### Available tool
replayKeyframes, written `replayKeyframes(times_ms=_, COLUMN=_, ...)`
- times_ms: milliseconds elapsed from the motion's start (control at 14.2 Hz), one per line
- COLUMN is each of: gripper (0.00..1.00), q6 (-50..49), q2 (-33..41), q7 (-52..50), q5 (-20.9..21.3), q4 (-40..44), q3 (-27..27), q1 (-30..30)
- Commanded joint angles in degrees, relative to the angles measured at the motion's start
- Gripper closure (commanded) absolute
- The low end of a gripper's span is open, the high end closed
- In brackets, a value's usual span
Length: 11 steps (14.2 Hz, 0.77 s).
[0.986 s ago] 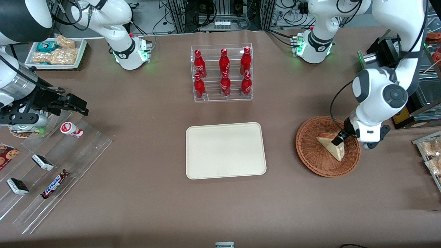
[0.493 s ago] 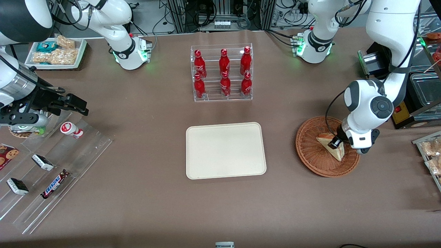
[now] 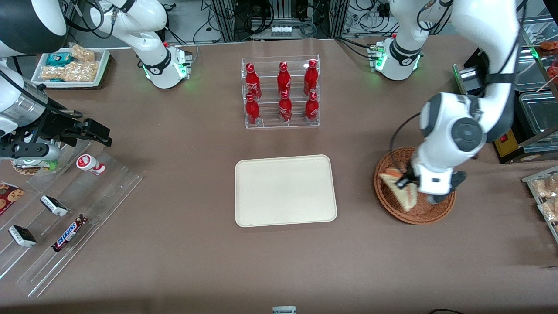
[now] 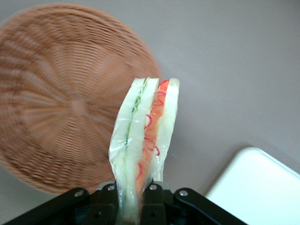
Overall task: Place sandwich from basket to tray
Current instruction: 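Lift the sandwich out of the basket and carry it to the tray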
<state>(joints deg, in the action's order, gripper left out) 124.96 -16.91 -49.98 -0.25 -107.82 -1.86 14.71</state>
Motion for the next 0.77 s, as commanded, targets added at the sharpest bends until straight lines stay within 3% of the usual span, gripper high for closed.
replayKeyframes(times_ms=0, gripper=0.95, q6=-1.03, q2=-9.78, q7=2.34, q5=0.07, q4=11.28, q3=-0.25, q1=8.28)
replayKeyframes(times_ms=282, gripper=0.95, q6=1.33, q2=-19.01, q7=-0.46, q5=0.51, q4=21.32, q3=-0.17, q1=19.28)
replayKeyframes(times_ms=563, gripper=0.95, q6=6.33, q2=-24.38, q7=-2.65, q5=0.95, q4=23.89, q3=0.27, q1=25.97)
replayKeyframes(times_ms=704, gripper=0.95, q6=9.24, q2=-26.67, q7=-4.76, q5=5.67, q4=23.89, q3=0.36, q1=27.3)
